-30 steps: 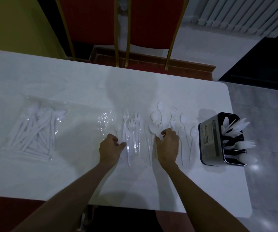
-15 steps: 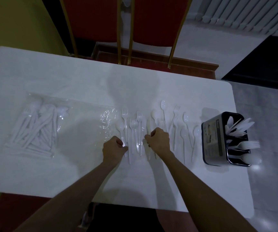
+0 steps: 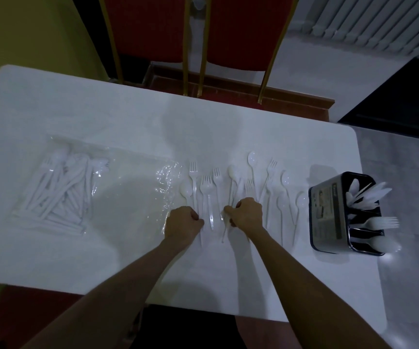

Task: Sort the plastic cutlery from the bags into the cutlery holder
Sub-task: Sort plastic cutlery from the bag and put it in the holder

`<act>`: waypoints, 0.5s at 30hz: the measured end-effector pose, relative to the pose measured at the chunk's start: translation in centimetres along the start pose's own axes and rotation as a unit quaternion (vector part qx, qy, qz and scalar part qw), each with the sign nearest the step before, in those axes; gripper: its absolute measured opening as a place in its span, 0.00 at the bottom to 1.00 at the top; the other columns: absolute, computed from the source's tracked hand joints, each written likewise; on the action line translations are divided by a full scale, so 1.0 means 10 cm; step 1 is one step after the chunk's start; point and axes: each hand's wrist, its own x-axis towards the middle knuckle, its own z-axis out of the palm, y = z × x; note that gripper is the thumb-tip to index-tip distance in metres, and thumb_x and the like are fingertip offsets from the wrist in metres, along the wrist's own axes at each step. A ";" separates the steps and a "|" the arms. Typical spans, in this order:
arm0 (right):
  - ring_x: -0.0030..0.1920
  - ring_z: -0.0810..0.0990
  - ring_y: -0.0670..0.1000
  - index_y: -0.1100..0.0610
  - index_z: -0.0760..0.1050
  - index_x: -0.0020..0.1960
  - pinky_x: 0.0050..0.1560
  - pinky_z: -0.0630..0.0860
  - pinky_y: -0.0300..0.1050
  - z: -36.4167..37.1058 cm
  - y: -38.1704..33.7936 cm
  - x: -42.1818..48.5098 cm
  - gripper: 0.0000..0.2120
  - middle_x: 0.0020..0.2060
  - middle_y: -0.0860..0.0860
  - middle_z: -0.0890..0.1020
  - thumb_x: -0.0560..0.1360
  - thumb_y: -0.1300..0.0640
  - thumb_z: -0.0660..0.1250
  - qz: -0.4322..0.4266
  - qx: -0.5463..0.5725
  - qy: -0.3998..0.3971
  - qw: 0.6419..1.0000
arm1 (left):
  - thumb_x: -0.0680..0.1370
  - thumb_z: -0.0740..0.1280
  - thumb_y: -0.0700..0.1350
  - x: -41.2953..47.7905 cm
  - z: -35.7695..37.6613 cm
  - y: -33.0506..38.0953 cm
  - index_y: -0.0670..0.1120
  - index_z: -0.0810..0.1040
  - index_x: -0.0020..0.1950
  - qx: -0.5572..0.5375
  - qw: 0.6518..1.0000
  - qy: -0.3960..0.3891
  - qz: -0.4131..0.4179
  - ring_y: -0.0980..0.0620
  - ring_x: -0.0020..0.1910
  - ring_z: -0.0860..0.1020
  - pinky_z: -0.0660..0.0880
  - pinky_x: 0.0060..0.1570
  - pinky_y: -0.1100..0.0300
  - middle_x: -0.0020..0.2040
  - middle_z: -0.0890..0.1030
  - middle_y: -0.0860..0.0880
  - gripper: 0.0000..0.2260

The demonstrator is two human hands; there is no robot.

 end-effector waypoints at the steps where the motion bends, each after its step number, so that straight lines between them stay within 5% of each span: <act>1: 0.27 0.75 0.53 0.63 0.74 0.30 0.35 0.75 0.42 -0.02 0.03 -0.01 0.14 0.27 0.59 0.78 0.70 0.56 0.71 0.002 0.006 -0.005 1.000 | 0.68 0.71 0.43 0.00 0.00 -0.01 0.44 0.81 0.37 -0.005 1.000 -0.004 -0.008 0.53 0.35 0.76 0.73 0.38 0.61 0.37 0.82 0.49 0.03; 9: 0.39 0.83 0.57 0.65 0.74 0.47 0.46 0.83 0.53 -0.26 0.14 -0.25 0.12 0.37 0.58 0.81 0.69 0.62 0.74 0.016 0.083 -0.049 0.995 | 0.69 0.71 0.41 -0.18 -0.16 -0.14 0.42 0.79 0.39 -0.136 0.989 -0.053 -0.001 0.57 0.29 0.80 0.73 0.39 0.63 0.32 0.83 0.48 0.03; 15: 0.41 0.85 0.55 0.66 0.77 0.44 0.49 0.82 0.55 -0.54 0.12 -0.39 0.12 0.39 0.59 0.84 0.69 0.58 0.75 -0.029 0.121 -0.022 0.992 | 0.68 0.74 0.41 -0.14 -0.38 0.00 0.49 0.80 0.47 -0.169 0.981 -0.060 0.070 0.50 0.40 0.83 0.80 0.48 0.54 0.37 0.85 0.48 0.10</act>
